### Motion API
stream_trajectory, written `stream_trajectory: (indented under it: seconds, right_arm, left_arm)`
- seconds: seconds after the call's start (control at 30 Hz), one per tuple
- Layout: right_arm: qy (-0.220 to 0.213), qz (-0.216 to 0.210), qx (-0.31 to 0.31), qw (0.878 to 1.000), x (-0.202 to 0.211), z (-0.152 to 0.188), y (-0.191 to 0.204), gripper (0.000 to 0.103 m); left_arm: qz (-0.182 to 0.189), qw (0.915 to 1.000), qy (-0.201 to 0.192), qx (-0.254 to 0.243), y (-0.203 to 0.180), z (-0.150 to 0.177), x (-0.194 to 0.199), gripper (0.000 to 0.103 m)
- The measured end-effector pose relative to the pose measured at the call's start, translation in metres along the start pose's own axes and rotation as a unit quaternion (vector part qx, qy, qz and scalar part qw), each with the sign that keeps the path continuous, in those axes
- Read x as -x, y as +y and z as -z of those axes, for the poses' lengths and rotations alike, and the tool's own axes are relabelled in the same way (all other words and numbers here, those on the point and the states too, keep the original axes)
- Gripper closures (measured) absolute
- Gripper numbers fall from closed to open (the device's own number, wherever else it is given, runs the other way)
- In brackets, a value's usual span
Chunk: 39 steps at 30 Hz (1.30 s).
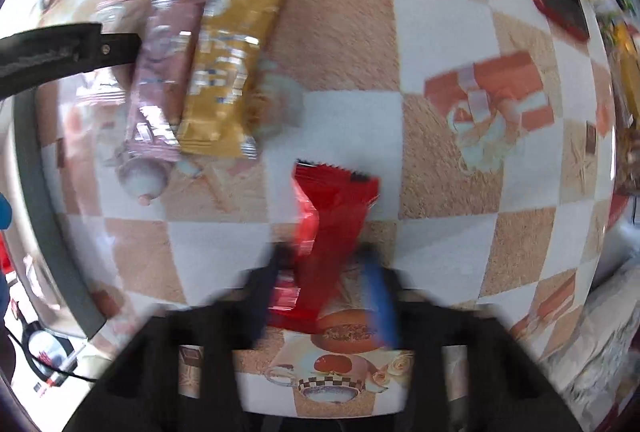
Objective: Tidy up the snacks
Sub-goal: 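Grasp the red bar with the right tool while the left tool grasps another CRISPY CRANBERRY packet, then carry both packets into the white tray and open both tools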
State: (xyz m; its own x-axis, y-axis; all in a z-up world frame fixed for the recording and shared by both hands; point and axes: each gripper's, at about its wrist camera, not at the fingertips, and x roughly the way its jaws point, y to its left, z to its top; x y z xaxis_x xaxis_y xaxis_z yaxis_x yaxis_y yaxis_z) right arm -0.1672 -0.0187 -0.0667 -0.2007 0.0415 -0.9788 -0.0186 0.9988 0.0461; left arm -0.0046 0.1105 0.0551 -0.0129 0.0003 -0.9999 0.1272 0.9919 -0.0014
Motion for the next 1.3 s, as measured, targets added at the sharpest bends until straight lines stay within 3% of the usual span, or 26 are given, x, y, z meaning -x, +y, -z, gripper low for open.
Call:
stream_trajectory:
  seconds: [0.2, 0.6, 0.9, 1.3]
  right_arm:
    - [-0.013, -0.076, -0.005, 0.997, 0.003, 0.009, -0.011, 0.081]
    - [-0.021, -0.084, 0.000, 0.996, 0.014, 0.028, -0.013, 0.081]
    - [-0.035, -0.081, 0.064, 0.994, 0.035, 0.023, 0.048, 0.081]
    - [-0.043, -0.089, 0.154, 0.983, 0.054, 0.023, 0.144, 0.081]
  left_arm:
    - [0.025, 0.9992, -0.021, 0.024, 0.010, 0.037, 0.016, 0.059]
    - [0.036, 0.9973, -0.050, 0.040, 0.032, 0.128, 0.056, 0.059]
    - [0.033, 0.9922, -0.073, 0.096, 0.082, 0.166, 0.082, 0.059]
    - [0.021, 0.9833, -0.076, 0.164, 0.143, 0.199, 0.084, 0.059]
